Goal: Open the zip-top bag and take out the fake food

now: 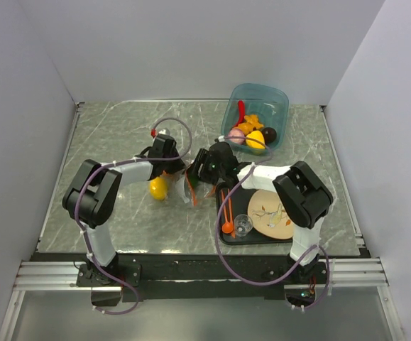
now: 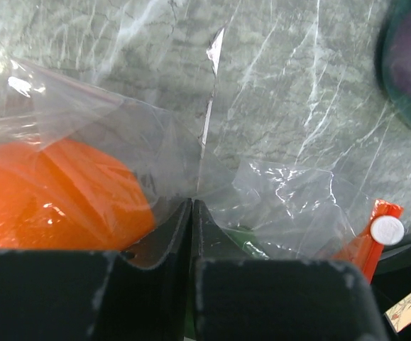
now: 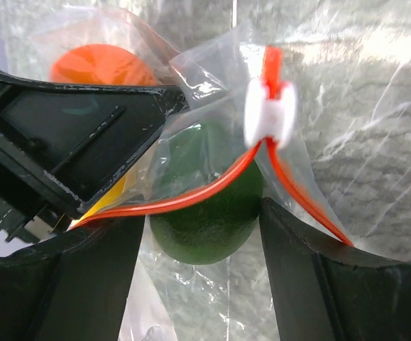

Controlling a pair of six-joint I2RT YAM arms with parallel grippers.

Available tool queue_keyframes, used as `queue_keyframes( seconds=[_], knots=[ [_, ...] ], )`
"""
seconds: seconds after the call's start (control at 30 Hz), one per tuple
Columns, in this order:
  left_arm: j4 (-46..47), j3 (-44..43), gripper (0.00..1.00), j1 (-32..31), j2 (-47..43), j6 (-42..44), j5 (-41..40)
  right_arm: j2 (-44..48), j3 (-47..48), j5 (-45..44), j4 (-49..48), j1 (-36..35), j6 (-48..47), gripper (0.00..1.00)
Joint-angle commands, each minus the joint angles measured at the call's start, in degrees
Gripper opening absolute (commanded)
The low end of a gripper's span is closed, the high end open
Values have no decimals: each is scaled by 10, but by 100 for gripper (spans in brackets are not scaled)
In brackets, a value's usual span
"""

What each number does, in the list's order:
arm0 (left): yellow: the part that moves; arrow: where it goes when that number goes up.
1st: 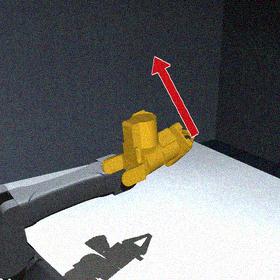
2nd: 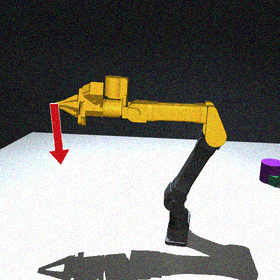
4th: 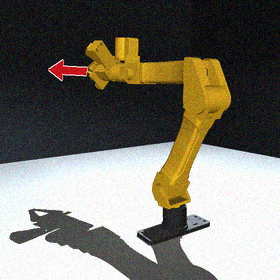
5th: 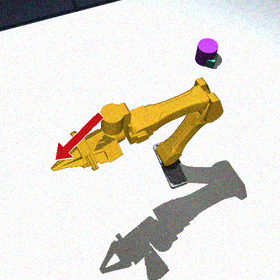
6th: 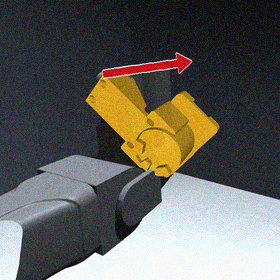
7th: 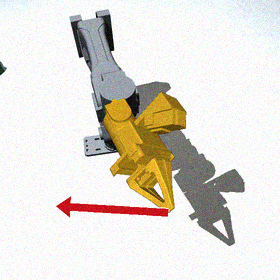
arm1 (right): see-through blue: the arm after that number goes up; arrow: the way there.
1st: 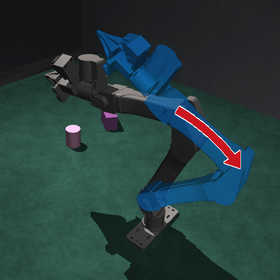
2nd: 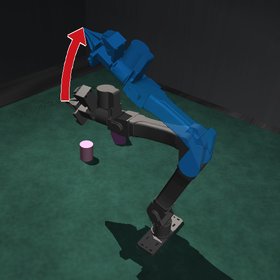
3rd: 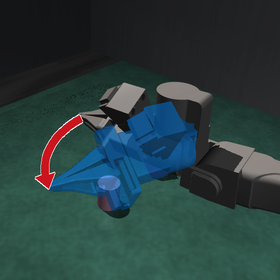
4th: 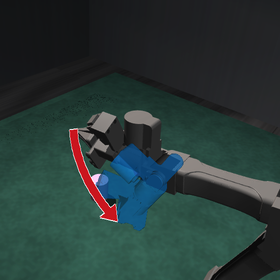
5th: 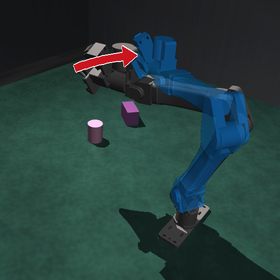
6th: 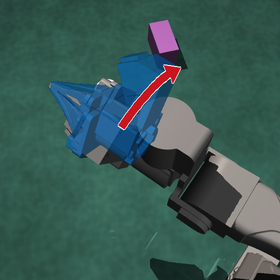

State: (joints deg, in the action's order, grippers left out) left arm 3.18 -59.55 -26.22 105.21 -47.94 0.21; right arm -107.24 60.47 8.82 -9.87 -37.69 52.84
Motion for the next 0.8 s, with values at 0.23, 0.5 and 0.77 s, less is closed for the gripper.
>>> queue_keyframes(
  seconds=[0.23,0.5,0.77],
  knots=[
    [24,53,1,-17,-12,-36,0,-46,70,-30,43,-37,-31,73],
    [23,74,1,-17,-21,-34,-21,-47,46,-5,-7,-31,-15,51],
    [17,105,1,2,-36,-35,-41,36,15,-35,14,-24,-32,47]
  ],
)
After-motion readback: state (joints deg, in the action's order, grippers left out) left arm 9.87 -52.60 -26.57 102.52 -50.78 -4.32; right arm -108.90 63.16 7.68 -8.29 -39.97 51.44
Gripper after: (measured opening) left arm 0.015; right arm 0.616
